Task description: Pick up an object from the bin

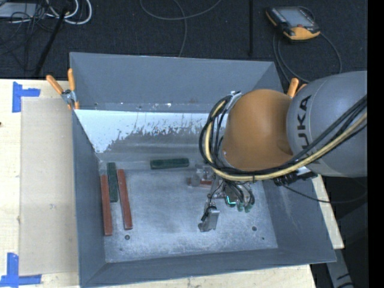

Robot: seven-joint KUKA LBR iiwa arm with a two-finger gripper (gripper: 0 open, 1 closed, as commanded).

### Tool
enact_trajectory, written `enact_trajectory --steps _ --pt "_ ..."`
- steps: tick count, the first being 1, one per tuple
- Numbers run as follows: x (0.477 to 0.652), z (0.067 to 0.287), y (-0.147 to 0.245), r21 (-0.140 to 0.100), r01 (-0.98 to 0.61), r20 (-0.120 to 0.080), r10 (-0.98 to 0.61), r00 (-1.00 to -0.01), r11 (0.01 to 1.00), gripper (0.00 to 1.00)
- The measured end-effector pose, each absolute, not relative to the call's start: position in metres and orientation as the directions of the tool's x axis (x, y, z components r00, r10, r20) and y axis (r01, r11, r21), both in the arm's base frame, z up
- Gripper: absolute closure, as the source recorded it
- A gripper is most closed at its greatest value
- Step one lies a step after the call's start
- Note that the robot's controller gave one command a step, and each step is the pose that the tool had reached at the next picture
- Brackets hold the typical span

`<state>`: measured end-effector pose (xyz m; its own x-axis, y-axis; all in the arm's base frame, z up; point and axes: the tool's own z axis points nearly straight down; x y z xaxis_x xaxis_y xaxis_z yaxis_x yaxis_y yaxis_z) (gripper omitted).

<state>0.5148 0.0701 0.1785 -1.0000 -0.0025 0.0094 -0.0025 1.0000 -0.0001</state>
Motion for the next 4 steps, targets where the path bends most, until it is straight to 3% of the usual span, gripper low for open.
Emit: enact_trajectory --steps 1,2,3,4 --pt "0.517 0.182 0.07 0.0 -0.001 0.002 -0.001 -1.0 1.0 0.0" --pt "0.519 0.193 0.106 -0.002 -0.047 0.002 -0.047 -0.999 0.999 0.0" --pt "0.514 0.165 0.154 0.002 -0.023 -0.005 -0.023 -1.0 1.0 0.0" --pt "0.518 0.179 0.181 -0.003 -0.01 0.012 -0.01 -1.0 1.0 0.0"
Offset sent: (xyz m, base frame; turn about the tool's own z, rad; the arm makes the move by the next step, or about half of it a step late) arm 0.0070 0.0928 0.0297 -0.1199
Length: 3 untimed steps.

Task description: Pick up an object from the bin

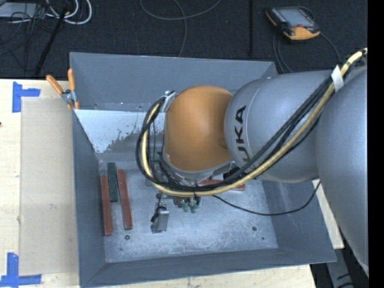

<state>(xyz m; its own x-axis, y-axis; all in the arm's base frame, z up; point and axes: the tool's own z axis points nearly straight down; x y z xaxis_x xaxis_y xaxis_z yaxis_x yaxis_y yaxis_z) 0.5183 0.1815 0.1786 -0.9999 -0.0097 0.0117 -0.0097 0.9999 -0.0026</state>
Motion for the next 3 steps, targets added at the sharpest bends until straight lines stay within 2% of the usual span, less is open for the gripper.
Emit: enact_trajectory --steps 1,2,3 --pt "0.522 0.193 0.187 0.0 -0.01 0.003 -0.01 -1.0 1.0 0.0" --pt "0.522 0.201 0.158 -0.001 -0.189 0.003 -0.189 -0.982 0.982 0.0" --pt "0.535 0.166 0.109 0.0 -0.214 -0.004 -0.214 -0.977 0.977 0.0"
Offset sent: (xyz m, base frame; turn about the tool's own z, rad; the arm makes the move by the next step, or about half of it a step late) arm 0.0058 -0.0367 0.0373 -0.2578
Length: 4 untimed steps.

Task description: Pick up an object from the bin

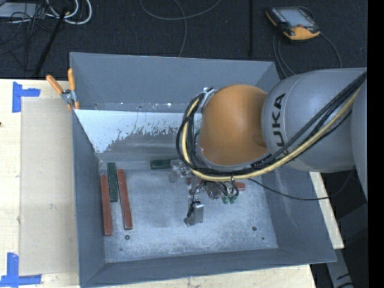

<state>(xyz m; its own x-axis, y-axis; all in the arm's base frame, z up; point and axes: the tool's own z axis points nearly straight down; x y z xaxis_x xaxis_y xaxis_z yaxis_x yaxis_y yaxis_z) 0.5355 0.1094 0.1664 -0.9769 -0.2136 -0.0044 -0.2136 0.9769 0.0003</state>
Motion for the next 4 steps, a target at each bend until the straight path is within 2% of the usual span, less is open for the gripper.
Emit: enact_trajectory --steps 1,2,3,4 --pt "0.541 0.138 0.086 -0.001 -0.226 0.003 -0.226 -0.974 0.974 0.0" --pt "0.564 0.109 0.098 0.0 -0.259 -0.003 -0.259 -0.966 0.966 0.0" --pt "0.548 0.097 0.14 -0.001 -0.158 0.001 -0.158 -0.987 0.987 0.0" --pt "0.575 0.097 0.158 0.002 -0.255 0.001 -0.255 -0.967 0.967 0.0"
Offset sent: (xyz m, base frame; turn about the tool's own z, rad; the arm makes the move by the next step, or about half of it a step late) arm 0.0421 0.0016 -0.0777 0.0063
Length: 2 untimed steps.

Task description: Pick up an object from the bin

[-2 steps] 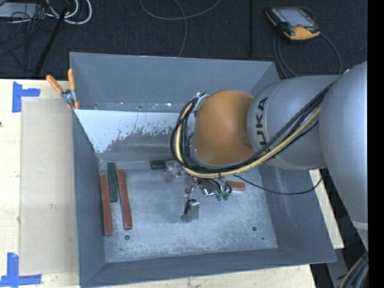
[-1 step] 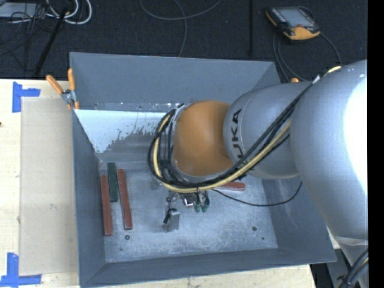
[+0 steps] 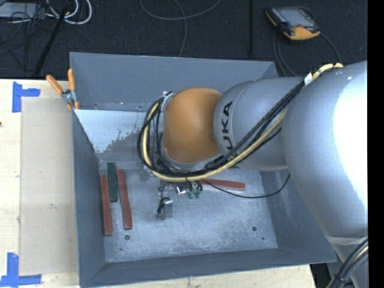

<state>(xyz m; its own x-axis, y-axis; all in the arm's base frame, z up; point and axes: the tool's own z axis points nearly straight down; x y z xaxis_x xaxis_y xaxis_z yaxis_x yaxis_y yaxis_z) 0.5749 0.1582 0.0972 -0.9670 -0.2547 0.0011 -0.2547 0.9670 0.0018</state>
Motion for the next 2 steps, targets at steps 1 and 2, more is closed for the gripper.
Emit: enact_trajectory --steps 1,2 --pt "0.589 0.103 0.124 0.002 -0.443 -0.003 -0.443 -0.897 0.897 0.0" --pt "0.585 0.096 0.101 -0.001 -0.364 0.0 -0.364 -0.931 0.931 0.0"
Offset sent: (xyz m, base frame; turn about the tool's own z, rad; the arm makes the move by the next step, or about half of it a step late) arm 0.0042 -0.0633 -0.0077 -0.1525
